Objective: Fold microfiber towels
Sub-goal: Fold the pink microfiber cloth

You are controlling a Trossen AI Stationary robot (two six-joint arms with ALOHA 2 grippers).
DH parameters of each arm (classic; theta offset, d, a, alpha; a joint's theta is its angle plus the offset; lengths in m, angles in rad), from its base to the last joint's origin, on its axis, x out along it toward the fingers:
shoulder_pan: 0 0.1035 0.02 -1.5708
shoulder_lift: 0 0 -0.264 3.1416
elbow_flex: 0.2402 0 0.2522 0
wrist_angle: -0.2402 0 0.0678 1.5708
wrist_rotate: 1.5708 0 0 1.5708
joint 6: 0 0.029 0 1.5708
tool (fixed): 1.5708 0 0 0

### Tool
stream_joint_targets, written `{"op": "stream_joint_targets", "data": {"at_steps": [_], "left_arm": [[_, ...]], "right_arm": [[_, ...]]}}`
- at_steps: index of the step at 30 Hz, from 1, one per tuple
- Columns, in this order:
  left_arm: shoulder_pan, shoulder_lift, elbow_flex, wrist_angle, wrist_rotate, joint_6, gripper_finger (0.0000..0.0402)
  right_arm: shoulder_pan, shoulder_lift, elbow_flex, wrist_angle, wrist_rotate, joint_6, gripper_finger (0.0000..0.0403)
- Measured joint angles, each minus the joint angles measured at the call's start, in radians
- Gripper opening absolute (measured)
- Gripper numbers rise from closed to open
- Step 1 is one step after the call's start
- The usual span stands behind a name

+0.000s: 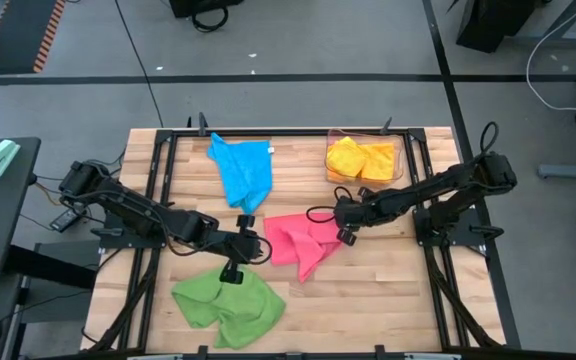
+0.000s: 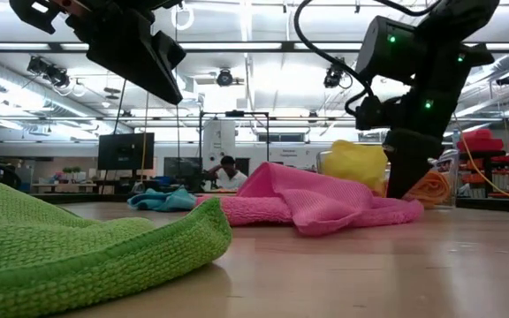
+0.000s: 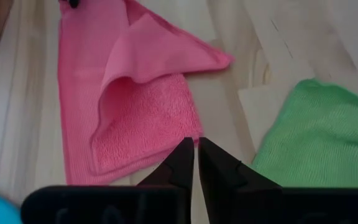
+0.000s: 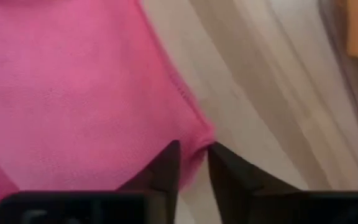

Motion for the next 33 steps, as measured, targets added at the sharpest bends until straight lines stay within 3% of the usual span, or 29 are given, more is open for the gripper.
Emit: {"op": "stream_joint_targets", "data": {"at_steps": [5, 10, 14, 19, 29, 33], "left_arm": [[0.000, 0.003, 0.001, 0.006, 0.000, 0.013, 0.0033], [0.000, 0.041, 0.002, 0.015, 0.000, 0.049, 0.0025], [0.000, 0.078, 0.002, 0.010, 0.000, 0.050, 0.0024], [0.000, 0.098, 0.002, 0.012, 0.000, 0.074, 0.0030], [0.001, 0.098, 0.002, 0.025, 0.000, 0.084, 0.0015], [0.001, 0.098, 0.002, 0.025, 0.000, 0.102, 0.0014]], "right_arm": [[-0.034, -0.004, 0.002, -0.033, -0.065, -0.010, 0.0158], [-0.027, -0.044, 0.037, -0.061, -0.079, -0.085, 0.0200], [0.027, -0.110, 0.044, 0.019, -0.077, -0.189, 0.0208], [0.139, -0.116, 0.015, 0.273, -0.111, -0.362, 0.0209], [0.266, 0.110, 0.015, 0.632, -0.187, -0.505, 0.0209], [0.284, 0.207, 0.046, 0.696, -0.231, -0.505, 0.0209]]}}
